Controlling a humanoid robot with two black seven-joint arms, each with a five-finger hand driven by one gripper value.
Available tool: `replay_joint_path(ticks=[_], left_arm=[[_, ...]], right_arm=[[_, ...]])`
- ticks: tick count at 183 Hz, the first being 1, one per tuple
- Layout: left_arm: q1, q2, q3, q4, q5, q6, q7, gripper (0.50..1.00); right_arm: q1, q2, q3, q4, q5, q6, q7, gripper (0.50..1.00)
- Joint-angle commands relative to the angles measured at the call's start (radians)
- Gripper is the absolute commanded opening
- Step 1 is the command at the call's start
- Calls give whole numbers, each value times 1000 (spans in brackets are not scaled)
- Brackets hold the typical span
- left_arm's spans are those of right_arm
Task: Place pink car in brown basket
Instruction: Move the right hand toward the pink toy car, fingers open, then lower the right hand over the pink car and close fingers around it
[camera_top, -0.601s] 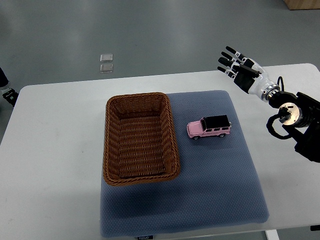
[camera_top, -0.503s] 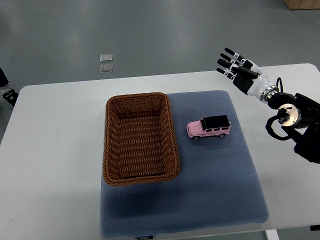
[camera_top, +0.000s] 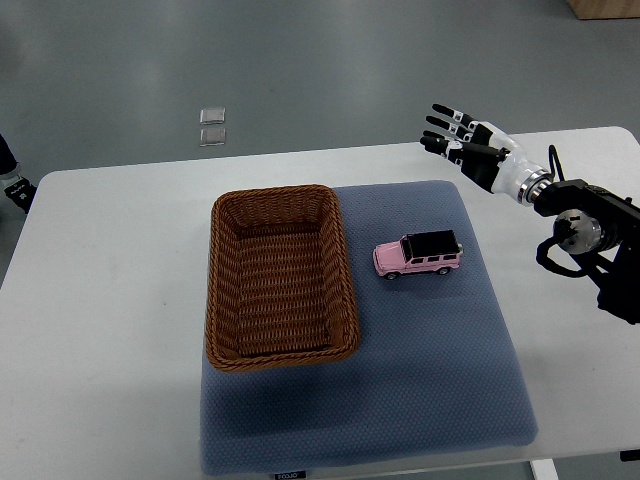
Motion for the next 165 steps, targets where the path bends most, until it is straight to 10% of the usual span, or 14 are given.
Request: replay_joint_path(ticks=[1,88,165], left_arm=[[0,0,-1,-1,0,0,0,1000],[0,0,-1,-1,0,0,0,1000],[0,0,-1,-1,0,0,0,1000]], right_arm=[[0,-26,-5,53,-112,21,67,924],[-9,-120,-17,229,-951,6,168,924],[66,-255,-271,329,-1159,-103,196,924]])
